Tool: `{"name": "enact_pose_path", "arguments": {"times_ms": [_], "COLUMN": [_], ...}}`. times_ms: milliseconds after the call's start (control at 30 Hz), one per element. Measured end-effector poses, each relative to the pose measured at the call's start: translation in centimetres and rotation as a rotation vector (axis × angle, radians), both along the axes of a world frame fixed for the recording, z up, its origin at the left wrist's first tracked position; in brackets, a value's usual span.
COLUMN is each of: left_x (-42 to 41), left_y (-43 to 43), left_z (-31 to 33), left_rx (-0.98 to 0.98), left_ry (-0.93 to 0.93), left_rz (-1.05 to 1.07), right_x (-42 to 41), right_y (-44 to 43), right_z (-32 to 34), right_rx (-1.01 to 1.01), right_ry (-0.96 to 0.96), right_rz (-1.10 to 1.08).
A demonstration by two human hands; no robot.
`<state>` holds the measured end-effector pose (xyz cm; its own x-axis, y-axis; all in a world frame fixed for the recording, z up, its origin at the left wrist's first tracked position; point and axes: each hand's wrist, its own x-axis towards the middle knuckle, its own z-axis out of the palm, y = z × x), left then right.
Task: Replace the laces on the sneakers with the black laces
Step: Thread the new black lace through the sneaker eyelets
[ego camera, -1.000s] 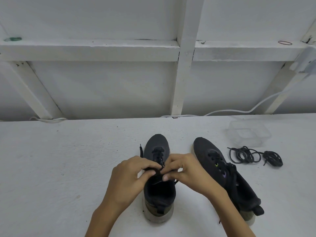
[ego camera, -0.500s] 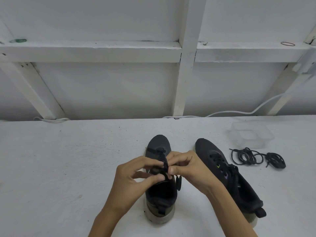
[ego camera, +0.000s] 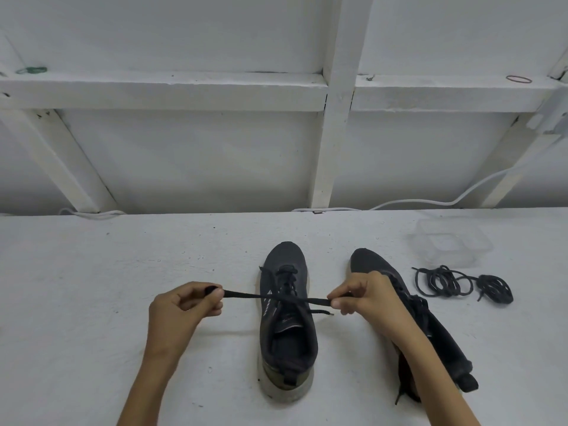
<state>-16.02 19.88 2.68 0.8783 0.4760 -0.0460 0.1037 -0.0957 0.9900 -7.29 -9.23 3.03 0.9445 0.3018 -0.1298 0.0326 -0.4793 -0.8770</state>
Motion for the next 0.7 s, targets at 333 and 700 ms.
{"name": "enact_pose_path", "arguments": {"times_ms": [333, 700], "left_x": [0.2, 0.7], "left_y": [2.0, 0.2], "left_z": [-3.3, -3.2], "left_rx": [-0.067, 0.343], "left_ry": [0.094, 0.126], "left_rz": [0.094, -0.249], "right_x": [-0.2, -0.3], "right_y": [-1.1, -0.6], "right_z": [-0.5, -1.2], "right_rx": [-0.233, -0.120], "right_ry": [-0.027, 0.192], "right_rz": [-0.049, 0.207]}}
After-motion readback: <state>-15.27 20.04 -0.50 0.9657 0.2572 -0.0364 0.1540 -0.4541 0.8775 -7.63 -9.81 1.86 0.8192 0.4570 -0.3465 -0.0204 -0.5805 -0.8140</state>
